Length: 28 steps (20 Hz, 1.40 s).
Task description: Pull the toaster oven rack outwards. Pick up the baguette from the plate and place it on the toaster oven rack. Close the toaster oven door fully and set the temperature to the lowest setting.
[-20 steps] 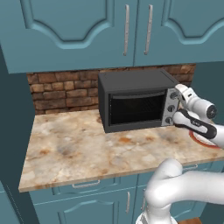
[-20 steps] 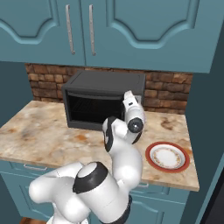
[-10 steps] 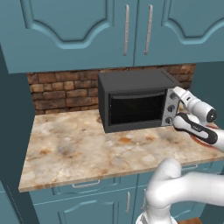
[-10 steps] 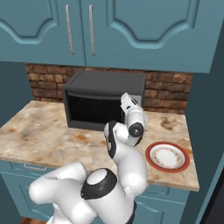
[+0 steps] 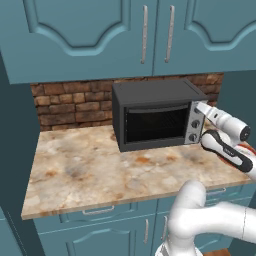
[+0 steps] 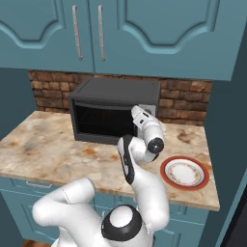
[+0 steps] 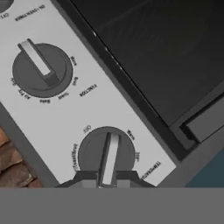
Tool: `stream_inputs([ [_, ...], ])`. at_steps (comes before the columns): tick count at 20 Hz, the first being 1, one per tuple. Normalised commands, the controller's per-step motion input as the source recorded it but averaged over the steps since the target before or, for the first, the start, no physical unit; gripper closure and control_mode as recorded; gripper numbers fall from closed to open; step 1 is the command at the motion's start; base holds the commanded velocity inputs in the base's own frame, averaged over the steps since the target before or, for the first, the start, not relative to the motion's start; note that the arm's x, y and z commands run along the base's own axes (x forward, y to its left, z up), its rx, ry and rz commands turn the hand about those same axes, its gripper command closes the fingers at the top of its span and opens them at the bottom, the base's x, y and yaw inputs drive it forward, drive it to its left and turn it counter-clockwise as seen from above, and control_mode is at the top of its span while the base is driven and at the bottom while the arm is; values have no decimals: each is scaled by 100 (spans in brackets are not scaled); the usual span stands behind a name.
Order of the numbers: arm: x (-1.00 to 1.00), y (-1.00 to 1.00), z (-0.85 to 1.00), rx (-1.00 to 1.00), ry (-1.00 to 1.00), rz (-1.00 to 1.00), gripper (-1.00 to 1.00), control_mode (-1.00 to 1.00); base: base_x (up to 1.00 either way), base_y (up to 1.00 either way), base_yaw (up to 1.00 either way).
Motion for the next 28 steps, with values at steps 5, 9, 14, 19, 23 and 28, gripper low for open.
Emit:
stream_inputs([
  [5, 0, -1, -10, -24, -9, 16, 100, -100, 0, 0, 0],
  [9, 0, 0, 0, -21, -6, 16, 100, -100, 0, 0, 0],
  [14, -11, 0, 0, -20, -8, 14, 100, -100, 0, 0, 0],
  [19, -26, 0, 0, -21, -4, 12, 100, -100, 0, 0, 0],
  [23, -21, 0, 0, -21, 0, 12, 100, -100, 0, 0, 0],
  [28, -4, 0, 14, -15, 0, 12, 100, -100, 0, 0, 0],
])
